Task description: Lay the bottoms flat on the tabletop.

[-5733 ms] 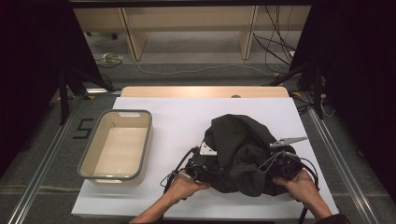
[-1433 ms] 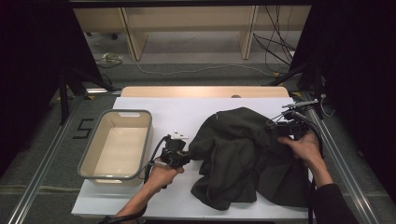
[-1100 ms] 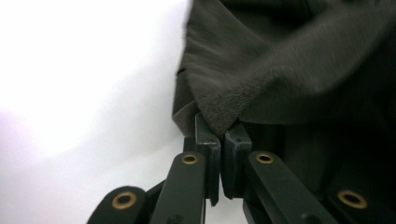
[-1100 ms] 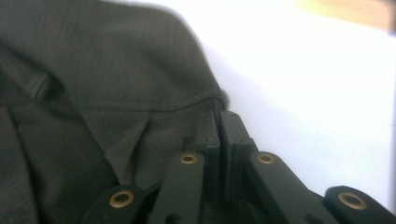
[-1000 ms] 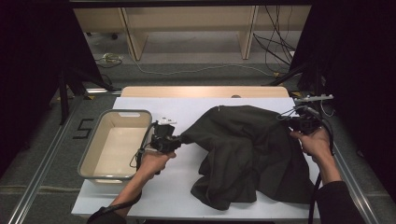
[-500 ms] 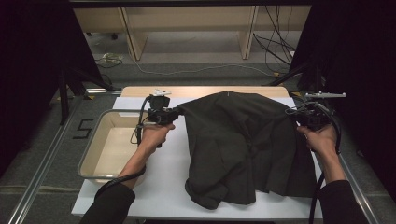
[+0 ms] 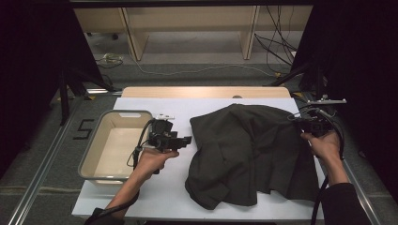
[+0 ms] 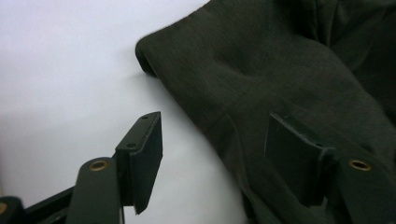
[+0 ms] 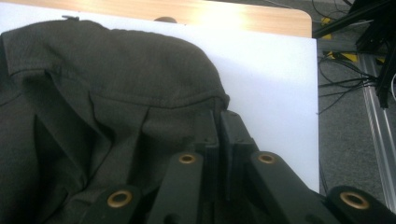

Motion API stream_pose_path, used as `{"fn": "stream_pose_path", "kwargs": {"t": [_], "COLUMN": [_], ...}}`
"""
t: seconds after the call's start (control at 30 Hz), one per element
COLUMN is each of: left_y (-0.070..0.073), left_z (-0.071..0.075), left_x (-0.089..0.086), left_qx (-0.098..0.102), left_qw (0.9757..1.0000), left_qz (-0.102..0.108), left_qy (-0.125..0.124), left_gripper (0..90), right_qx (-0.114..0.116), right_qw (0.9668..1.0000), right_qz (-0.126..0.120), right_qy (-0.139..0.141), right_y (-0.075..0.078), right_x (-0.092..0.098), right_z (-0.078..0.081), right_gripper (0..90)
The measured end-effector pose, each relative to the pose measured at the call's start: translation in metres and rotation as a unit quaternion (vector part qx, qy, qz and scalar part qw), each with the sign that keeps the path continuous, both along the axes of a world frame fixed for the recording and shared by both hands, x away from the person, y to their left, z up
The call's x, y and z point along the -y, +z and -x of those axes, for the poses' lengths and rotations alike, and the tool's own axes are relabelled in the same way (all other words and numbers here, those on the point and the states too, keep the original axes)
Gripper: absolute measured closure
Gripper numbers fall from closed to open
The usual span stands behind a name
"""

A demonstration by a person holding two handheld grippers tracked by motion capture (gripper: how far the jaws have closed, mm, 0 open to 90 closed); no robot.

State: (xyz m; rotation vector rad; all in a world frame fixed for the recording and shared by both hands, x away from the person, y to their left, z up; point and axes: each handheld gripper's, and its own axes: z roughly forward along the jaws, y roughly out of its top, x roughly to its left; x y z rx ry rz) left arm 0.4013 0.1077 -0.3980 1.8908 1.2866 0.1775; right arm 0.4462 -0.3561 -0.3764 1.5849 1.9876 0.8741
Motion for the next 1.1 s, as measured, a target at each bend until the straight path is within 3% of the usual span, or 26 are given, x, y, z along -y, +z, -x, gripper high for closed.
{"fn": "stream_pose_path", "kwargs": {"t": [0.13,0.23,0.33,0.4,0.5,0.67,0.73,0.8,0.83,0.87,0.9,1.0,1.1], "left_y": [-0.015,-0.030,-0.041,-0.046,-0.051,-0.068,-0.075,-0.078,-0.078,-0.077,-0.076,-0.076,-0.073], "left_z": [0.006,0.007,0.009,0.009,0.009,0.010,0.010,0.013,0.015,0.017,0.018,0.017,0.016], "left_x": [0.008,0.020,0.031,0.035,0.040,0.057,0.062,0.065,0.066,0.068,0.068,0.064,0.059], "left_qx": [-0.022,-0.041,-0.049,-0.059,-0.077,-0.098,-0.099,-0.090,-0.072,-0.054,-0.046,-0.046,-0.047], "left_qw": [0.9997,0.9986,0.9970,0.9961,0.9953,0.9912,0.9899,0.9888,0.9878,0.9858,0.9849,0.9869,0.9879], "left_qz": [-0.013,-0.030,-0.045,-0.047,-0.028,-0.049,-0.047,-0.047,-0.070,-0.101,-0.111,-0.091,-0.073], "left_qy": [-0.002,-0.017,-0.038,-0.045,-0.051,-0.074,-0.090,-0.109,-0.119,-0.123,-0.125,-0.125,-0.128], "left_gripper": [31.7,28.5,26.1,25.4,25.0,25.3,32.1,46.8,51.5,61.6,71.4,82.4,85.1], "right_qx": [-0.010,-0.019,-0.029,-0.030,-0.047,-0.091,-0.109,-0.128,-0.137,-0.140,-0.145,-0.148,-0.157], "right_qw": [0.9999,0.9998,0.9996,0.9995,0.9988,0.9956,0.9937,0.9915,0.9902,0.9896,0.9888,0.9886,0.9873], "right_qz": [-0.001,-0.006,-0.003,0.000,-0.005,0.005,0.013,0.019,0.023,0.032,0.035,0.030,0.021], "right_qy": [-0.005,-0.003,-0.005,-0.011,-0.016,-0.022,-0.021,-0.015,-0.014,-0.009,-0.006,-0.007,-0.010], "right_y": [-0.005,-0.008,-0.011,-0.013,-0.018,-0.039,-0.051,-0.061,-0.065,-0.067,-0.068,-0.069,-0.073], "right_x": [0.001,0.003,0.003,0.003,0.005,0.004,0.003,0.003,0.001,0.000,-0.002,-0.002,0.002], "right_z": [0.002,0.004,0.008,0.013,0.016,0.012,0.010,0.008,0.008,0.008,0.008,0.008,0.008], "right_gripper": [78.2,57.4,44.3,40.3,36.3,33.6,33.2,33.2,34.9,37.5,38.8,45.8,57.2]}}
